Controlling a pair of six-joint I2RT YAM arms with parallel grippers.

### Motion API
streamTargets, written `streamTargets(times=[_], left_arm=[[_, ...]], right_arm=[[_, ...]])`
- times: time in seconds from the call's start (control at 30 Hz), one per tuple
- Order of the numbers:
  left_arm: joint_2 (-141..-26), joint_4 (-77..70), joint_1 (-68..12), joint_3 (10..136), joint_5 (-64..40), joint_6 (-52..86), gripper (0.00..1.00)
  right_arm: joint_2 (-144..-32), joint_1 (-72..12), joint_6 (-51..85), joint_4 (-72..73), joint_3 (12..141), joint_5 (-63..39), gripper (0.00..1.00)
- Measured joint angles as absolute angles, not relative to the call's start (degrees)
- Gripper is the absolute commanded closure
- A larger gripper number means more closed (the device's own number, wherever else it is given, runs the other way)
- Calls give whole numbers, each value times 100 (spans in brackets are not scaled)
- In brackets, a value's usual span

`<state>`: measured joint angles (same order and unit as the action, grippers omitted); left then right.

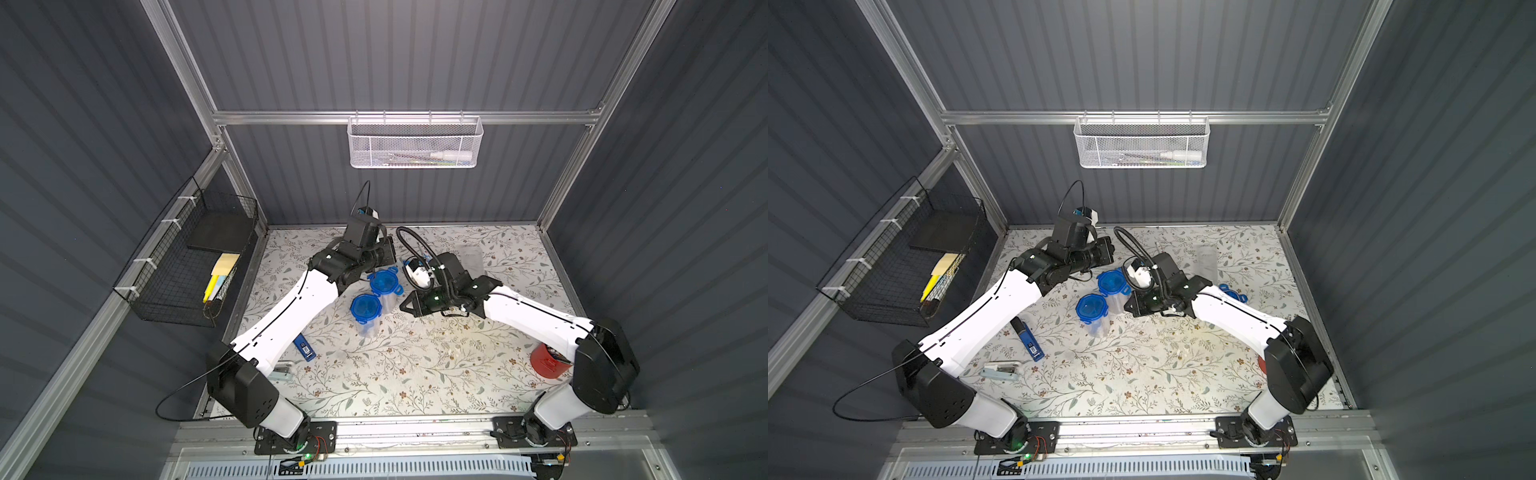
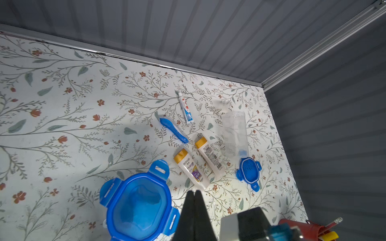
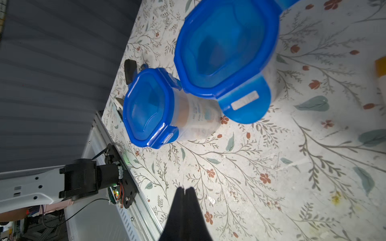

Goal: Take out toiletry kits
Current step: Adjust the container at the center of the board.

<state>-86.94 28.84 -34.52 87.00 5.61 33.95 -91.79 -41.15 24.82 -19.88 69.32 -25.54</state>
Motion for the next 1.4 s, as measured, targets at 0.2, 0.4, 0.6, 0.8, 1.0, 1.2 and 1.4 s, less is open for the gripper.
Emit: streamTargets(times=[0.2,0.4,0.6,0.8,1.0,1.2,1.4], left_arm=[[-8453,2952,-3328,8433,742,3380,100],[-8407,2967,-3245,8243,755,3380,100],[-8368,3002,-3177,7966,753,3380,100],[-8355,2998,-3138,7828,722,3382,100],[-8346,3000,-3118,7688,639,3385,100],[-8311,3002,-3111,7609,620,3382,100],[-8289,3000,-3105,7579,537,3380,100]], right_arm=[[-9758,-4215,2373,-2309,7583,-2128,100],[-10235,-4215,2346,-2609,8099,-1588,100],[-10473,-4198,2279,-2934,8462,-1109,100],[-10512,-4108,2078,-3074,8735,-757,100],[-10936,-3898,1914,-3094,9214,-679,100],[-11483,-3625,1890,-3109,9754,-886,100],[-11675,-3527,1833,-3028,10044,-998,100]])
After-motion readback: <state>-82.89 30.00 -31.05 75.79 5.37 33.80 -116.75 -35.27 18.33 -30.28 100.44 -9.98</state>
